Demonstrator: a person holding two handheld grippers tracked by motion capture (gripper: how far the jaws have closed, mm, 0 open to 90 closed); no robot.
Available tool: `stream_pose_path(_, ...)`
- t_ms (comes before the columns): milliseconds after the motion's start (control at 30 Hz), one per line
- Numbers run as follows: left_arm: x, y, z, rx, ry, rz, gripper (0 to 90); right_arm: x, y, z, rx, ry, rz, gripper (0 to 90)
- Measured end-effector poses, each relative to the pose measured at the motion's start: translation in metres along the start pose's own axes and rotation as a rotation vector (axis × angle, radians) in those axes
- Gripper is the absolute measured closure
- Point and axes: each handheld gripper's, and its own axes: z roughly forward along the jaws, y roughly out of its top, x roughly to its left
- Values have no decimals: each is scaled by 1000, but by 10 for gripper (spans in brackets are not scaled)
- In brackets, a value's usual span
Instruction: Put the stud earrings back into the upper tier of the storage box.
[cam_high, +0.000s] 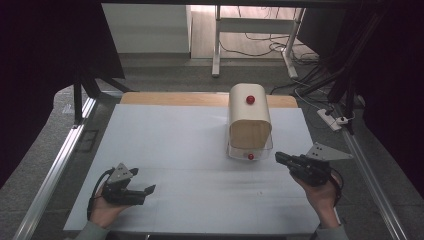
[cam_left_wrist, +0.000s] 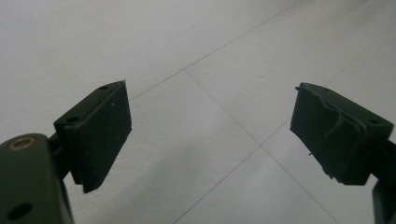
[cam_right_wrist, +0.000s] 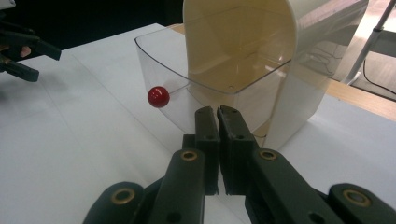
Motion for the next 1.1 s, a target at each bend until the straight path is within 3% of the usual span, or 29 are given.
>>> stream_pose_path(667,0,0,0,1,1,1,122,-6,14,-1,-58,-5,0,859)
stream_pose_path(1100,2,-1,-1,-10,-5,-11,122,-7,33,9,-46,-2,-24,858)
